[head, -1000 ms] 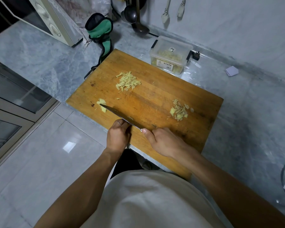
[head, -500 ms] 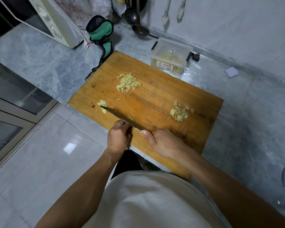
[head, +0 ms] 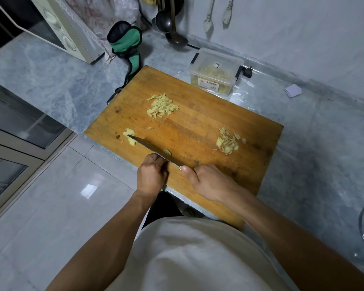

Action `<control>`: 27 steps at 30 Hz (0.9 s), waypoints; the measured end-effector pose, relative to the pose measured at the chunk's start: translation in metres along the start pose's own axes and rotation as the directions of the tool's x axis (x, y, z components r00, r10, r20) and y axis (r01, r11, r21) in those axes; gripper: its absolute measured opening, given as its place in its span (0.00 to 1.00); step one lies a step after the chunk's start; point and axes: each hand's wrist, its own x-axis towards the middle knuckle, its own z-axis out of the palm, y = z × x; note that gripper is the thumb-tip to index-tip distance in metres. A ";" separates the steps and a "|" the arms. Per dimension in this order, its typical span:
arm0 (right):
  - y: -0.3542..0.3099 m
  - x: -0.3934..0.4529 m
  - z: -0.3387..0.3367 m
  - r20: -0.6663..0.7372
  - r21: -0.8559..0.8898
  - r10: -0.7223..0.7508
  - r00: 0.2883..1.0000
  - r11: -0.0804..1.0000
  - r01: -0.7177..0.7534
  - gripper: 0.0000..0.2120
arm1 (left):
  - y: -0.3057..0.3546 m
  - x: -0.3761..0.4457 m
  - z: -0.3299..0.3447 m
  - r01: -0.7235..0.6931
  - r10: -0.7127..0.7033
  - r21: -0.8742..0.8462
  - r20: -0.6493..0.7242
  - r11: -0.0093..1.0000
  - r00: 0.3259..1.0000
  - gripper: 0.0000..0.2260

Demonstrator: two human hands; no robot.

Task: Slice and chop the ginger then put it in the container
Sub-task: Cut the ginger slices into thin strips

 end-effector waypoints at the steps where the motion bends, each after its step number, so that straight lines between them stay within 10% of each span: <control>1: 0.001 -0.001 0.000 -0.003 0.004 0.000 1.000 1.000 0.000 0.33 | -0.001 0.000 0.001 0.000 0.000 -0.003 0.003 1.000 1.000 0.18; 27: -0.002 0.003 -0.001 0.005 0.019 -0.007 1.000 1.000 0.007 0.34 | 0.000 0.000 0.003 0.030 -0.030 0.011 0.013 0.999 0.999 0.17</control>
